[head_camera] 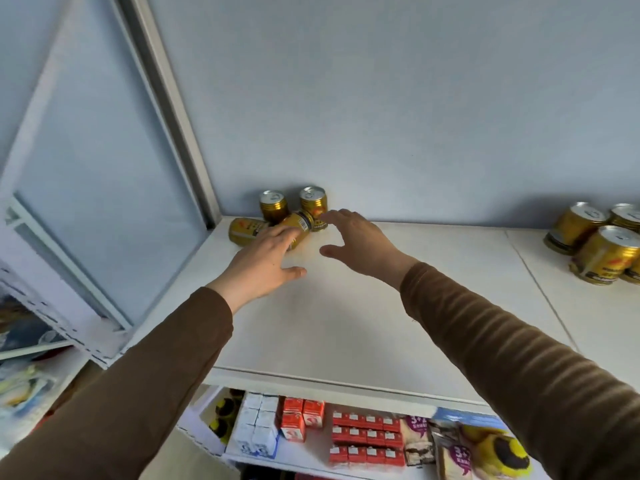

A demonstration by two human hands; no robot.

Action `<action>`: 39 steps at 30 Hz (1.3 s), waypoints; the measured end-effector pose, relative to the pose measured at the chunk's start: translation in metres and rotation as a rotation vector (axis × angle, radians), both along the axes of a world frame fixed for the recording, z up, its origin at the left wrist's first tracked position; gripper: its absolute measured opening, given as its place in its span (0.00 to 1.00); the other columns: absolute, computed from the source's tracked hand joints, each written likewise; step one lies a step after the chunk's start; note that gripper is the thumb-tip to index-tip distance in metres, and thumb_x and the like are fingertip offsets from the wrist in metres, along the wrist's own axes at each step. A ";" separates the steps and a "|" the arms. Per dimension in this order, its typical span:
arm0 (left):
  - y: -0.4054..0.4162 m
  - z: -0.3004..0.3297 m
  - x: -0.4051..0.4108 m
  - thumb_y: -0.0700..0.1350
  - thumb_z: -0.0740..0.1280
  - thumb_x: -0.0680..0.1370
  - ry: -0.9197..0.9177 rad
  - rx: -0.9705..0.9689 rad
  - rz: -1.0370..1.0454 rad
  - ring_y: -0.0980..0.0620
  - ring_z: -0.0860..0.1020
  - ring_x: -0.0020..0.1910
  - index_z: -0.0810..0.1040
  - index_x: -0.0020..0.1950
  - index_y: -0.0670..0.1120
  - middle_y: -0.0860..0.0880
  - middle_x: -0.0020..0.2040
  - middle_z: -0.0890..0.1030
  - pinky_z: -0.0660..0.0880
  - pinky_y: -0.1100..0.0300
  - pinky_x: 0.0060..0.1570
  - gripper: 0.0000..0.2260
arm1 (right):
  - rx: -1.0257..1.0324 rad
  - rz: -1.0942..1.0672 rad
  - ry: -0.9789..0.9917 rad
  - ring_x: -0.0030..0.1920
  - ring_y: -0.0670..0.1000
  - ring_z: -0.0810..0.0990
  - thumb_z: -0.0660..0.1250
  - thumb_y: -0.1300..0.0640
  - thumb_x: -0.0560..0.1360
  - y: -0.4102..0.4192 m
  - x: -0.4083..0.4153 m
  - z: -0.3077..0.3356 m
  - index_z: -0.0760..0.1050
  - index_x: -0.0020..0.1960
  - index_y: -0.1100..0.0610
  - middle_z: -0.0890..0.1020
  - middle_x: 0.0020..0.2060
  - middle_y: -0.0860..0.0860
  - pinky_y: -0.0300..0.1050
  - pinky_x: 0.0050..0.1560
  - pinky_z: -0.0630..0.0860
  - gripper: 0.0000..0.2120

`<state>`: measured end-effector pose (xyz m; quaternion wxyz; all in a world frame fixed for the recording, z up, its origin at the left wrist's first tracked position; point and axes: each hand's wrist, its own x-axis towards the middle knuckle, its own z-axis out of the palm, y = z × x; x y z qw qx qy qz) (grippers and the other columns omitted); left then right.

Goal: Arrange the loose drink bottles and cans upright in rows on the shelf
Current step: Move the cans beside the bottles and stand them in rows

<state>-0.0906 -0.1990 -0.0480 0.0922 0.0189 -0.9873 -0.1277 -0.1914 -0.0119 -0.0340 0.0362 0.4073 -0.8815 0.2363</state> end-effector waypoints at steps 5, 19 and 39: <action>-0.075 0.005 -0.008 0.58 0.71 0.75 0.010 -0.013 -0.043 0.50 0.60 0.76 0.60 0.80 0.51 0.52 0.79 0.62 0.61 0.53 0.74 0.37 | 0.037 -0.024 -0.045 0.67 0.53 0.71 0.71 0.56 0.75 -0.070 -0.015 -0.004 0.66 0.74 0.50 0.71 0.69 0.50 0.47 0.63 0.70 0.30; -0.149 -0.011 -0.036 0.59 0.71 0.76 -0.007 0.088 -0.015 0.47 0.63 0.74 0.59 0.79 0.50 0.48 0.77 0.65 0.63 0.50 0.72 0.37 | 0.503 0.001 0.168 0.69 0.55 0.67 0.60 0.65 0.79 -0.127 -0.047 -0.015 0.61 0.77 0.50 0.69 0.72 0.48 0.53 0.63 0.73 0.28; -0.172 -0.015 -0.101 0.71 0.69 0.64 -0.579 0.740 0.311 0.41 0.77 0.57 0.61 0.79 0.47 0.41 0.76 0.66 0.78 0.51 0.53 0.50 | 0.580 -0.007 0.264 0.59 0.54 0.70 0.78 0.48 0.67 -0.083 -0.060 -0.017 0.65 0.71 0.46 0.74 0.60 0.49 0.46 0.45 0.70 0.37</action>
